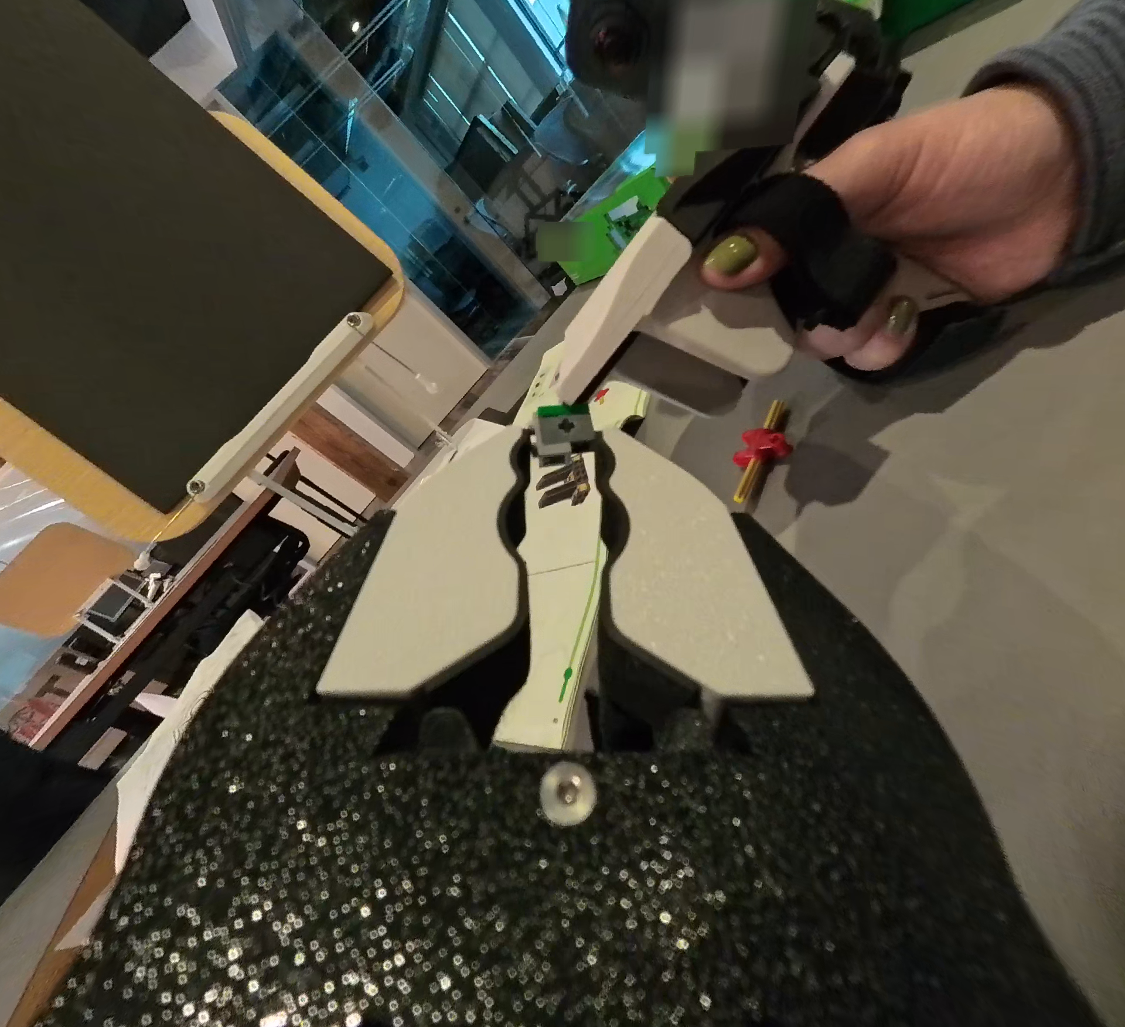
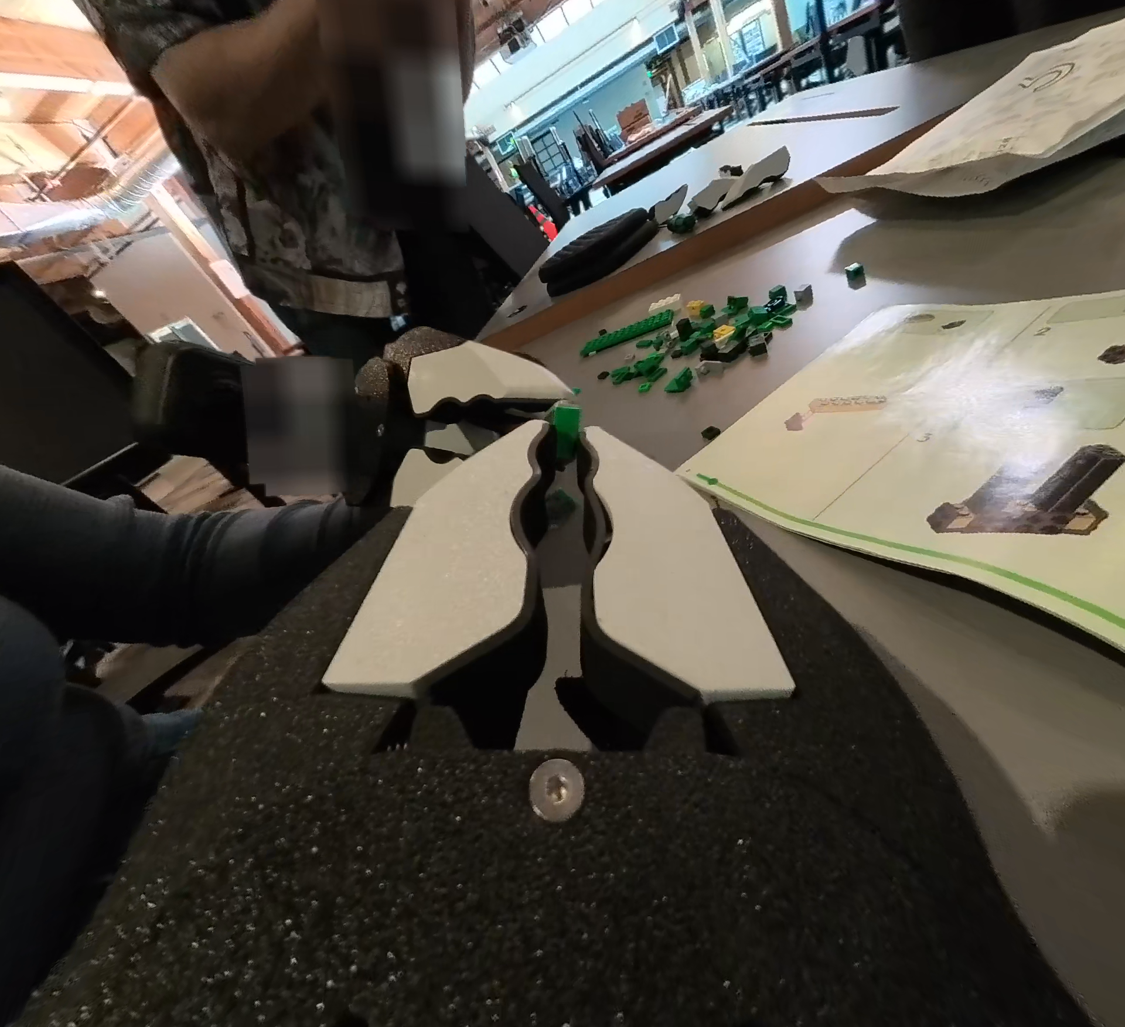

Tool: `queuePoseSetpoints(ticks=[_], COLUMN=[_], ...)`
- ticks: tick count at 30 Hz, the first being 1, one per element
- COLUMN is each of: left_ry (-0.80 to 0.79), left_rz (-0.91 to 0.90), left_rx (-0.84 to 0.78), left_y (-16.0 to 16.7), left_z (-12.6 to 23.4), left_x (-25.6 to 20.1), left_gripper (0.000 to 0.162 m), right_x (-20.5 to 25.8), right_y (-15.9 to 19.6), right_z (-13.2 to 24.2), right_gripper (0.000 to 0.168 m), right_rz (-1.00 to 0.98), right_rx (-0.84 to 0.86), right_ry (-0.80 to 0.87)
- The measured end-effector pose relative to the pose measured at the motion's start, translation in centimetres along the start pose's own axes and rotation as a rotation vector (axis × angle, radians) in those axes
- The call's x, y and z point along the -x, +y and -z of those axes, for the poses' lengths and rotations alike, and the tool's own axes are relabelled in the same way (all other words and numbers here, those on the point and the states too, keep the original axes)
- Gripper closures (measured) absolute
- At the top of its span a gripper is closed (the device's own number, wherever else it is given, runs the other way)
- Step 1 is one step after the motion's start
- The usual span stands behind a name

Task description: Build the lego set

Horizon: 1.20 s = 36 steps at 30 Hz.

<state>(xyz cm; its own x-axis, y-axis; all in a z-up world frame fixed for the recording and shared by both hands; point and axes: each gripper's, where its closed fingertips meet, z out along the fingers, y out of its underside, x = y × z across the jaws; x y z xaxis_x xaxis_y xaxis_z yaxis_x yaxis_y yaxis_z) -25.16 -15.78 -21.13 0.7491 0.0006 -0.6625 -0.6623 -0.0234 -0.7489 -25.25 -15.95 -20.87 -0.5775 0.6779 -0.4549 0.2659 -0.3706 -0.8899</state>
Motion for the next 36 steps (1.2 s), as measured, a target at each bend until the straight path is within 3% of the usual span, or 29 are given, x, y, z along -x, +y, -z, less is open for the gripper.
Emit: queuePoseSetpoints(ticks=[22, 28, 36], left_ry=[0.027, 0.054, 0.251], left_rz=[-0.06, -0.05, 0.056], left_rx=[0.017, 0.13, 0.36], left_y=[0.1, 1.7, 3.6], left_z=[-0.2, -0.7, -0.4], left_x=[-0.7, -1.1, -4.4], left_gripper=[0.142, 0.143, 0.143], right_x=[-0.1, -1.4, -0.1], right_y=[0.5, 1.4, 4.3], right_z=[0.4, 0.3, 0.0], right_gripper=[0.162, 0.162, 0.168], right_rz=[-0.309, -0.249, -0.497], right_rx=[0.104, 0.149, 0.352], right_ry=[-0.121, 0.004, -0.03])
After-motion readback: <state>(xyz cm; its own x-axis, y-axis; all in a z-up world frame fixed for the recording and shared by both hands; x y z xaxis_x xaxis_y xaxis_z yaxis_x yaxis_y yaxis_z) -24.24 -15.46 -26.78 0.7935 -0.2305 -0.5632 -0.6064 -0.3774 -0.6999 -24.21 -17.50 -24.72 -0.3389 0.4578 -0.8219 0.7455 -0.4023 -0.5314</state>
